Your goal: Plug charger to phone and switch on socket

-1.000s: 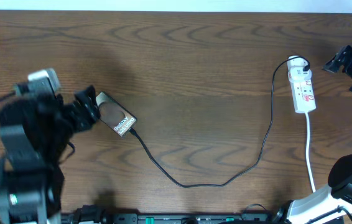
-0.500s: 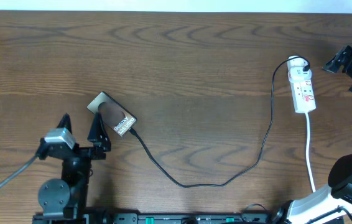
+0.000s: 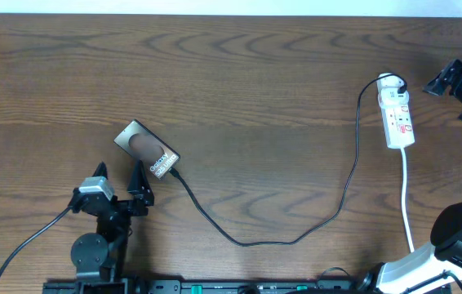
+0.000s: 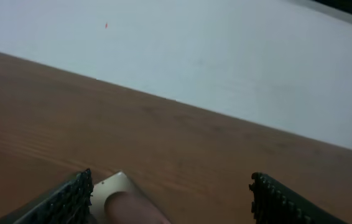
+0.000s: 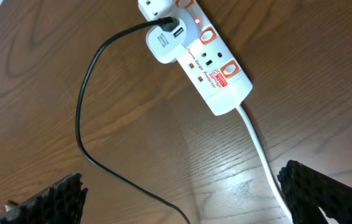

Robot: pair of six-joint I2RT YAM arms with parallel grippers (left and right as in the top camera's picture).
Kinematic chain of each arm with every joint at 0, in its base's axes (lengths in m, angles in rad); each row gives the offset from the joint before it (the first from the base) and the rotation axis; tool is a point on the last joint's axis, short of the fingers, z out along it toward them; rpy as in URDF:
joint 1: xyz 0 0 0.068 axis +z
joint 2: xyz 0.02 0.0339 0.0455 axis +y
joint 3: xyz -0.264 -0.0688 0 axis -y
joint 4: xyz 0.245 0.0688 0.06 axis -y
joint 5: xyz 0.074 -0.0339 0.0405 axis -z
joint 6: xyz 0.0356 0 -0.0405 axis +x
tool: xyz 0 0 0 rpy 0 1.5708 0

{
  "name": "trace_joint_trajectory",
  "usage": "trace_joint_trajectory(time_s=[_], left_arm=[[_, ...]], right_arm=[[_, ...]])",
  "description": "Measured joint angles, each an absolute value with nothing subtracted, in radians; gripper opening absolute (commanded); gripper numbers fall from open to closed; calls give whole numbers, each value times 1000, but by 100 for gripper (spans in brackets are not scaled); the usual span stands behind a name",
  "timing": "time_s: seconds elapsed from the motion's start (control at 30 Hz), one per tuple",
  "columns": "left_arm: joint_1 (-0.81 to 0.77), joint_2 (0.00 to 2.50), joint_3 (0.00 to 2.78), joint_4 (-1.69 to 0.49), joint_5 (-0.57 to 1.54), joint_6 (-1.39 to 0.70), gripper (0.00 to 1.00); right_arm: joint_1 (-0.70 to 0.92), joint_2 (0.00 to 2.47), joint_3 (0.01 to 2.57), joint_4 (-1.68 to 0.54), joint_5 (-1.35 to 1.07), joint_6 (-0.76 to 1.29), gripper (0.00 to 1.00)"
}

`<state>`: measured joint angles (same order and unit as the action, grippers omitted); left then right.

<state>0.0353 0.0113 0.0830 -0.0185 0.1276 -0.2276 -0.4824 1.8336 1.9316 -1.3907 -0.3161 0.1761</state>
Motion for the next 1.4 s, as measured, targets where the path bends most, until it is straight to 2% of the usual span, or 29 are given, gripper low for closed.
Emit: trace_joint_trajectory(time_s=[1.4], left_arm=[[35, 11, 22, -28, 113, -228, 79]], right_arm=[[-482, 1834, 1932, -1391, -315, 176, 99]])
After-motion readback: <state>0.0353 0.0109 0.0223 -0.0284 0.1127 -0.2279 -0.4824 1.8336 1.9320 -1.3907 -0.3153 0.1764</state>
